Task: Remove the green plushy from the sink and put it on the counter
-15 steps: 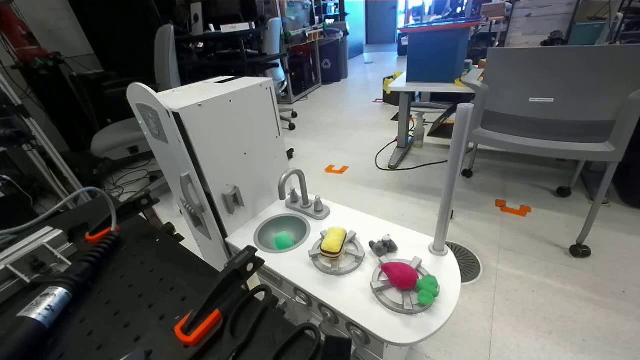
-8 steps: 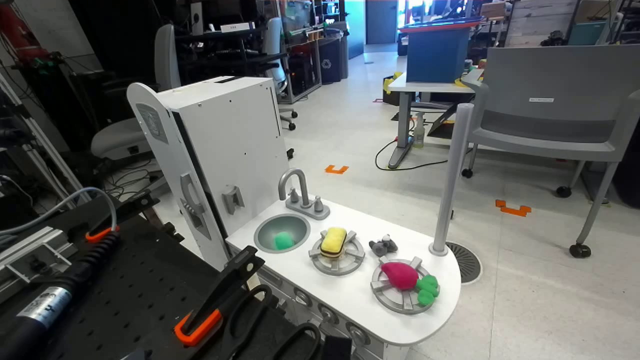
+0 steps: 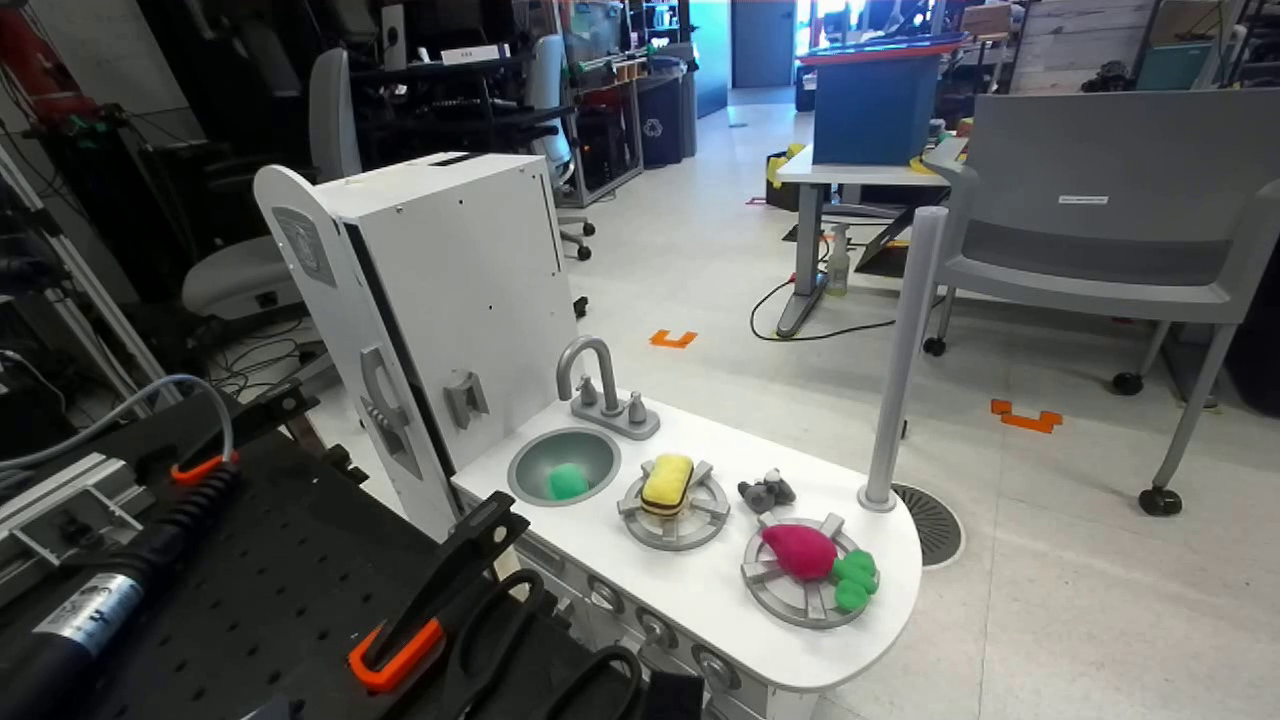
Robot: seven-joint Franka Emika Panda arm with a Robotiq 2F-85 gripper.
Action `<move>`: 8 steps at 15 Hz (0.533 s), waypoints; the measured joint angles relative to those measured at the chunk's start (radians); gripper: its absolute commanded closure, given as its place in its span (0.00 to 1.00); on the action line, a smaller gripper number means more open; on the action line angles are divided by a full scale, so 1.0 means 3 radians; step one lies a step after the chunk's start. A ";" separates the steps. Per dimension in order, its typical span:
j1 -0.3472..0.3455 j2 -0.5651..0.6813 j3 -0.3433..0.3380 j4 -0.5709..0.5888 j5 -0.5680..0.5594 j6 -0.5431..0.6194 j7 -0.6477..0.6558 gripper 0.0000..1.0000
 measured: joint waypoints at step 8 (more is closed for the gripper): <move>0.0069 0.1834 -0.0502 0.0538 -0.0324 0.1348 0.0022 0.00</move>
